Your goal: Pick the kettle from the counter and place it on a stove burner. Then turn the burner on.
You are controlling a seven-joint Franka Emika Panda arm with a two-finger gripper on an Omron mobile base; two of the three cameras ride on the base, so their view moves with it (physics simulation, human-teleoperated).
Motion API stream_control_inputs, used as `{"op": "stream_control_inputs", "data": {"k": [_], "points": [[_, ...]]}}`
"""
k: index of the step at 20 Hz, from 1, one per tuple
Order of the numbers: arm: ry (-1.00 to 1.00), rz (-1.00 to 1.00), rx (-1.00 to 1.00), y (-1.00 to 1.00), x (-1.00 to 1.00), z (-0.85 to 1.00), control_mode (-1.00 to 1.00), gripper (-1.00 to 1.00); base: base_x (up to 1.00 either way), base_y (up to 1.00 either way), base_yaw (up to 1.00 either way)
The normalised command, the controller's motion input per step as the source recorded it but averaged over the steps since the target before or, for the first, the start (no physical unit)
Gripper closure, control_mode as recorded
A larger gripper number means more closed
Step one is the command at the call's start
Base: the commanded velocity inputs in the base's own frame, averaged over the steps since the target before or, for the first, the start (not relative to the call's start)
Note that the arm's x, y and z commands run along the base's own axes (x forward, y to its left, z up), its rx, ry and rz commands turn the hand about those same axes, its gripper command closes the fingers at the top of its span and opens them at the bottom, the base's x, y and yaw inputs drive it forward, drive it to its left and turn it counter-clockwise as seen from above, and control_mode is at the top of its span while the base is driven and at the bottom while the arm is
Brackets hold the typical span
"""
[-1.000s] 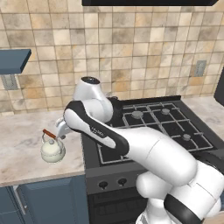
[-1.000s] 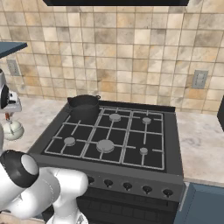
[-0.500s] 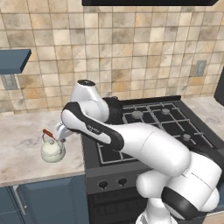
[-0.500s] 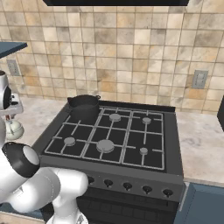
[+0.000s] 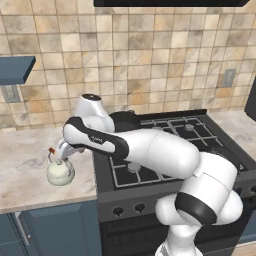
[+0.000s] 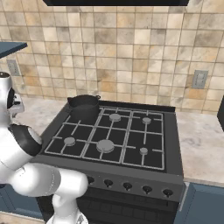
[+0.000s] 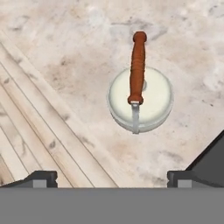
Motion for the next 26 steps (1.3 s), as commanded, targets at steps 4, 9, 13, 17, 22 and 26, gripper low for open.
{"op": "stream_control_inputs", "data": {"k": [4, 9, 13, 17, 22, 26], "points": [[0.06, 0.01, 0.0, 0.34, 0.36, -0.09, -1.0, -1.0, 0.0, 0.0, 0.0], [0.08, 0.01, -0.01, 0.3, 0.28, -0.17, -1.0, -1.0, 0.0, 0.0, 0.0], [0.08, 0.0, -0.04, 0.23, 0.24, -0.16, -1.0, -1.0, 0.0, 0.0, 0.0], [0.1, 0.0, -0.1, 0.19, 0.21, -0.31, -1.0, -1.0, 0.0, 0.0, 0.0], [0.06, 0.0, -0.1, 0.05, 0.18, -0.25, -1.0, -1.0, 0.0, 0.0, 0.0], [0.0, 0.0, -0.03, 0.0, 0.14, -0.03, -1.0, -1.0, 0.0, 0.0, 0.0]]}}
